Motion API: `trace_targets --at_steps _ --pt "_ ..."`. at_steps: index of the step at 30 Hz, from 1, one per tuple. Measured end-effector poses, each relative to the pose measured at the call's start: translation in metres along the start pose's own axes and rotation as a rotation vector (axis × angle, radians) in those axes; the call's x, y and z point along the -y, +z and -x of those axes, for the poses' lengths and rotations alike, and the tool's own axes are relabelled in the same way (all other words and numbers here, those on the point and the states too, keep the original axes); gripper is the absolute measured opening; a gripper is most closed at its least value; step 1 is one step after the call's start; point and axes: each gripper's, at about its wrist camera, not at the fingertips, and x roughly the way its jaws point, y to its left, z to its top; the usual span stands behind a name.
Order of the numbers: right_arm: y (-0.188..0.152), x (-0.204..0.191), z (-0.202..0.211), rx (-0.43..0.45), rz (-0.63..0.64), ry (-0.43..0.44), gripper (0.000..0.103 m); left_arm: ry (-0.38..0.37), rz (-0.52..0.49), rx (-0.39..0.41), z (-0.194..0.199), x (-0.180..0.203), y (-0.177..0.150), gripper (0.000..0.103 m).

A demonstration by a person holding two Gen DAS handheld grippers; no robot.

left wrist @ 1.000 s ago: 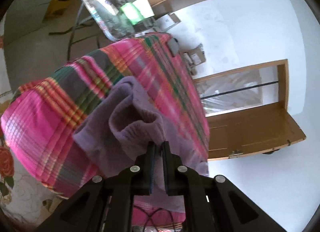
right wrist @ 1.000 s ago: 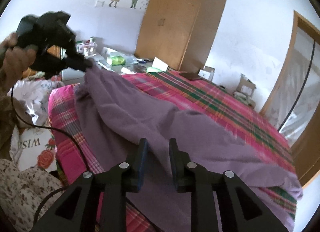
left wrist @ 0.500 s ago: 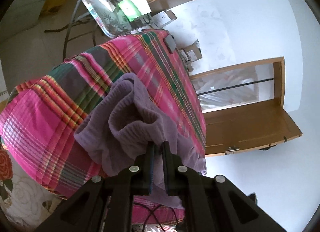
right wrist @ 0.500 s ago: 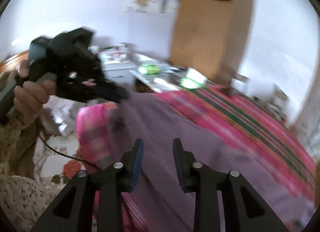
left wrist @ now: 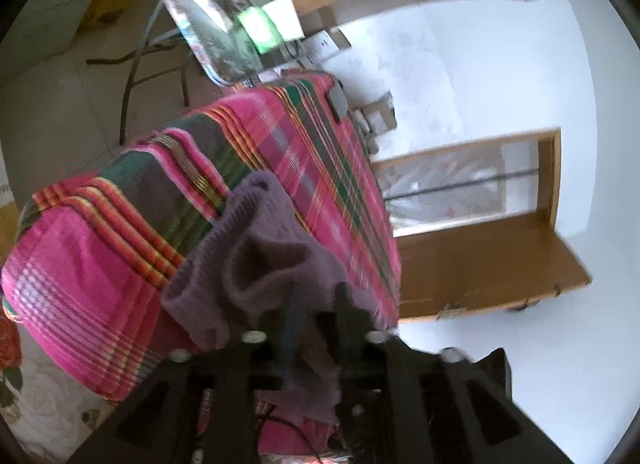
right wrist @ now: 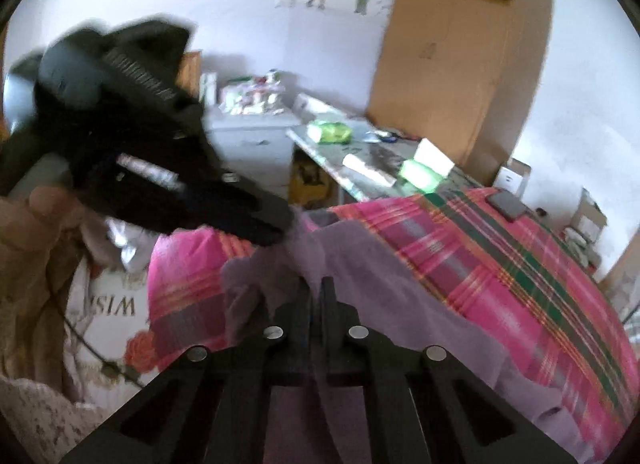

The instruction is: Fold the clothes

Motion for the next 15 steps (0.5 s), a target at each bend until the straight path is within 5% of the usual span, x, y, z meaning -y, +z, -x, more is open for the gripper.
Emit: trace_targets --at_steps 8,11,15 --pt "0.021 0.025 0.019 0.126 -0.127 -0.002 0.004 -0.046 0.067 -0.069 -0.016 -0.023 0.002 0.031" --pt "0.024 0.027 0.021 0.134 -0.145 0.021 0.004 -0.151 0.137 -0.129 -0.034 -0.034 0.008 0.031" --pt "0.020 0.027 0.017 0.100 -0.168 0.074 0.004 -0.239 0.239 -0.103 -0.040 -0.056 0.016 0.031"
